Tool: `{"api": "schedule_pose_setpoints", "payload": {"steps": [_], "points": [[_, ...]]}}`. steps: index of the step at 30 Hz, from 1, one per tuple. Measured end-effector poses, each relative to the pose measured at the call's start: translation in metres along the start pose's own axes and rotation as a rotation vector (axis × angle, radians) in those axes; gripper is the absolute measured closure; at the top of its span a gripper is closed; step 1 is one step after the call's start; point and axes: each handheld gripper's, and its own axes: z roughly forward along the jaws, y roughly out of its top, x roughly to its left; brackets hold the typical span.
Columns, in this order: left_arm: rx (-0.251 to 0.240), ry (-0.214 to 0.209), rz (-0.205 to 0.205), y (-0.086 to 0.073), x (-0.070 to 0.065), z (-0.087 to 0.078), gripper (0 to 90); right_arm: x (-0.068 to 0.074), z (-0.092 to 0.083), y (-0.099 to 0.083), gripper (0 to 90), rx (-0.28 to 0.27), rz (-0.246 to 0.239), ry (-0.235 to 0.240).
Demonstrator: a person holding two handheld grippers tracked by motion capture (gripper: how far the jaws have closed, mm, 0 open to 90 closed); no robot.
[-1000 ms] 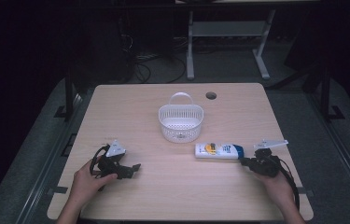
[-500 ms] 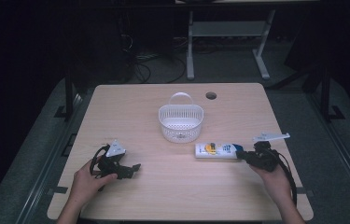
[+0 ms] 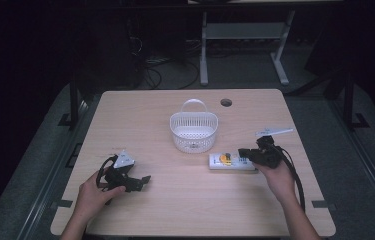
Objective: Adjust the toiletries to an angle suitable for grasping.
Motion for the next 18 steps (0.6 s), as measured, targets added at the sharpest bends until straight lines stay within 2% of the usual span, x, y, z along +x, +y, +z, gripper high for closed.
{"api": "schedule_pose_setpoints", "payload": {"steps": [9,18], "points": [[0.001,0.001,0.0,0.0,0.0,0.0,13.3,0.009,0.023,0.021,89.6,0.01,-0.015,-0.002],[0.002,0.001,0.0,0.0,0.0,0.0,13.3,0.014,0.045,0.031,89.6,0.032,-0.013,0.015]]}}
